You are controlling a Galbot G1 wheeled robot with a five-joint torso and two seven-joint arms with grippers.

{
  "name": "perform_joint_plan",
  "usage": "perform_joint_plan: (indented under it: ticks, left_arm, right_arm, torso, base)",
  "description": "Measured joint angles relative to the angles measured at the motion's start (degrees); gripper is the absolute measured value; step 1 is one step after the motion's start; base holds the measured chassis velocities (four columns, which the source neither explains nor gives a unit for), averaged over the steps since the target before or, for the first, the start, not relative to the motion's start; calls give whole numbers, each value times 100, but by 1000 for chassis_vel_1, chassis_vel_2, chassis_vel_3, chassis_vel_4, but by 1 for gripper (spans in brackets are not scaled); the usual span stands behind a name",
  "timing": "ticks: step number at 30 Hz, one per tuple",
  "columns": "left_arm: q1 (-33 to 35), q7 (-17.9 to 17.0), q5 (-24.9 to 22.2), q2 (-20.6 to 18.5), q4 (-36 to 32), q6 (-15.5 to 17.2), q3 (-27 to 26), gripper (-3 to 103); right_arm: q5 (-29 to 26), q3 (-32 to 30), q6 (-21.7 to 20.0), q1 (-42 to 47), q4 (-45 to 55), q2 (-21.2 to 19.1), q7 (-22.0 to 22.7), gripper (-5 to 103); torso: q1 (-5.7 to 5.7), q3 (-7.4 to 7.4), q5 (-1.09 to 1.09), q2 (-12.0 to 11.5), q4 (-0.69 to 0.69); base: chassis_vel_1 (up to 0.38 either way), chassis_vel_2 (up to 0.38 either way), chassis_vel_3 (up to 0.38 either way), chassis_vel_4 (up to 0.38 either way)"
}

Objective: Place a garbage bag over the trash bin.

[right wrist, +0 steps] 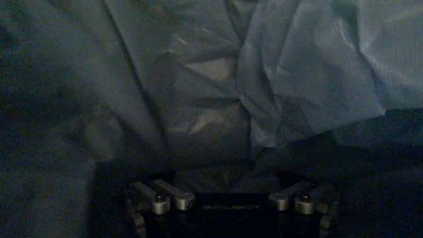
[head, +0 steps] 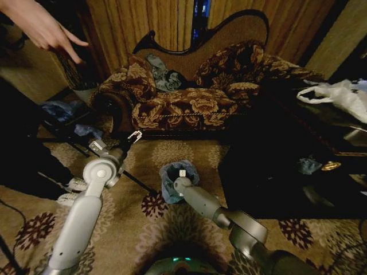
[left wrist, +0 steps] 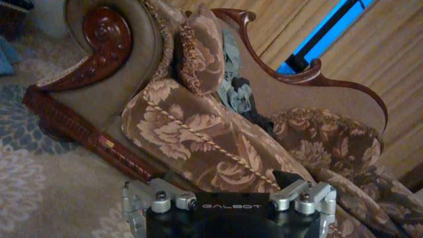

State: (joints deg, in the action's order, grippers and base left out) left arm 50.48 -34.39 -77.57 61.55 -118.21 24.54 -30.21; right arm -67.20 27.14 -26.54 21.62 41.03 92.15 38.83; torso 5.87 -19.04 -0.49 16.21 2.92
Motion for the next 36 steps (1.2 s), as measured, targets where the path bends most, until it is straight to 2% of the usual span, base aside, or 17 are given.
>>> perform_joint_plan:
  ticks: [6,11,14,15,17,19,21,25,30,32,33,35,36]
  left_arm:
    - [6,20,-3,-2,28,-24,-22,100]
    - [-9,30,6,80,46,-24,-4,100]
    - [-5,33,10,90,41,-15,0,100]
    - [-5,33,10,90,41,-15,0,100]
    - [26,36,31,85,41,-9,-20,100]
    - [48,43,59,93,52,-7,-34,100]
    - [55,56,73,101,58,-7,-34,100]
    - [61,175,179,144,118,-49,-13,100]
    - [63,214,231,157,133,-73,45,100]
    - [94,282,247,141,109,-99,50,100]
    - [123,354,248,108,74,-125,30,100]
    - [130,372,250,98,67,-133,23,100]
    - [149,433,272,69,52,-151,7,100]
  right_arm:
    - [8,-167,112,-14,161,-1,96,100]
    - [-212,-225,152,-168,667,0,549,100]
    - [-685,-101,151,-250,1295,-2,1035,100]
    - [-685,-101,151,-250,1295,-2,1035,100]
    - [-1209,119,145,-288,2057,-153,1470,100]
    - [-1464,272,141,-286,2617,-408,1734,100]
    - [-1514,328,151,-273,2861,-556,1781,100]
    - [-1379,274,327,-169,3412,-1023,1741,100]
    - [-1178,17,390,-99,3722,-1163,1728,100]
    - [-1020,-108,406,-77,4098,-1361,1734,100]
    - [-962,-198,413,-51,4475,-1585,1758,100]
    - [-943,-235,413,-34,4591,-1663,1758,100]
    - [-889,-314,415,16,4829,-1823,1731,100]
  torso:
    - [0,0,0,0,0]
    - [0,0,0,0,0]
    - [0,0,0,0,0]
    - [0,0,0,0,0]
    - [0,0,2,0,-3]
    - [0,0,-2,0,-2]
    - [0,0,-2,0,-2]
    - [0,0,2,0,1]
    - [0,0,1,-1,-1]
    - [0,-1,1,-2,-3]
    - [0,0,1,-1,-3]
    - [0,0,1,-1,-3]
    - [0,0,2,-1,-3]
  base:
    - [0,0,0,0]
    - [0,0,0,0]
    - [0,0,0,0]
    - [0,0,0,0]
    - [0,0,0,0]
    - [0,0,0,0]
    - [0,0,0,0]
    - [0,0,0,0]
    - [0,0,0,0]
    - [0,0,0,0]
    - [0,0,0,0]
    - [0,0,0,0]
    - [0,0,0,0]
